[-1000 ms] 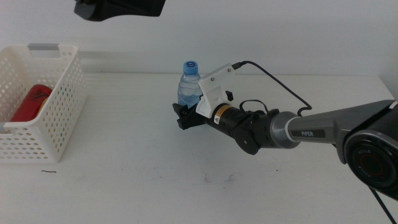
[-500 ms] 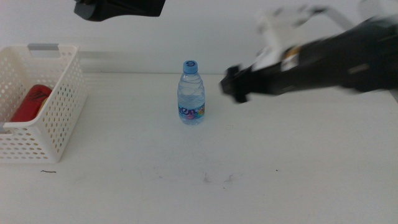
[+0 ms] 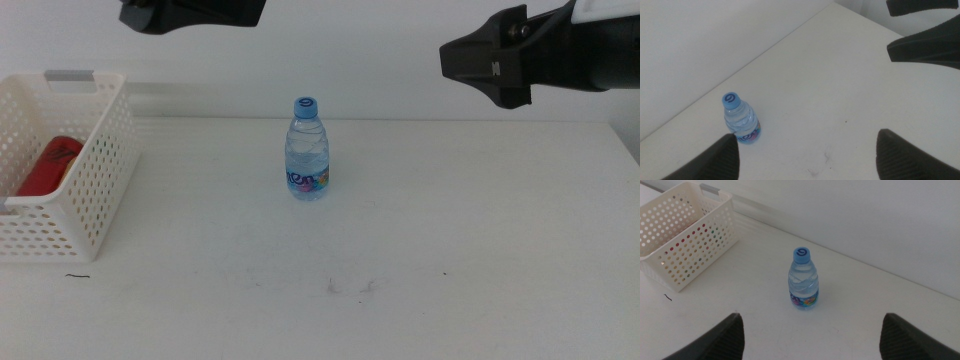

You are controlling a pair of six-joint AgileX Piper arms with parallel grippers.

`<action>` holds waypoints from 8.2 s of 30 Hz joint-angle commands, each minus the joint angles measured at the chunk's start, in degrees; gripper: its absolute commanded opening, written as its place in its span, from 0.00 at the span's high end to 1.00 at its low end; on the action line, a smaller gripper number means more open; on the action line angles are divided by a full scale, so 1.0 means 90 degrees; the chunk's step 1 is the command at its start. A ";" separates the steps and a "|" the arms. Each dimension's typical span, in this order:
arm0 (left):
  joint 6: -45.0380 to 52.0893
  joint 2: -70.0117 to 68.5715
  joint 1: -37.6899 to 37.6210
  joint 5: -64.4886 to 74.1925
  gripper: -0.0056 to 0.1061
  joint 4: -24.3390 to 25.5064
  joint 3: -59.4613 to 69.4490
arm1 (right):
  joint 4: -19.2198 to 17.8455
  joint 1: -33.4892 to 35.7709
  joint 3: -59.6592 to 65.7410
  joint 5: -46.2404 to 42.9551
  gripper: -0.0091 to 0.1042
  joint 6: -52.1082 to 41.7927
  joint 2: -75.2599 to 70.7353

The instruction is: Use arms to grab the bottles and put them into the dustbin to the left of the table.

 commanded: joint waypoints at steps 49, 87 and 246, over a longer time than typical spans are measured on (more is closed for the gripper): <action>-0.2408 0.2283 -0.0700 -1.2339 0.11 0.1904 0.6564 | 0.0052 0.0015 0.0026 0.0005 0.14 -0.0033 -0.0010; -0.2410 0.6535 -0.0502 -1.2610 0.11 0.1040 0.3228 | 0.0053 0.0015 0.0026 0.0005 0.14 -0.0033 -0.0010; -0.2395 -0.2929 0.0621 -0.3963 0.11 0.1734 0.3307 | 0.0088 0.0015 0.0026 0.0005 0.14 -0.0033 -0.0010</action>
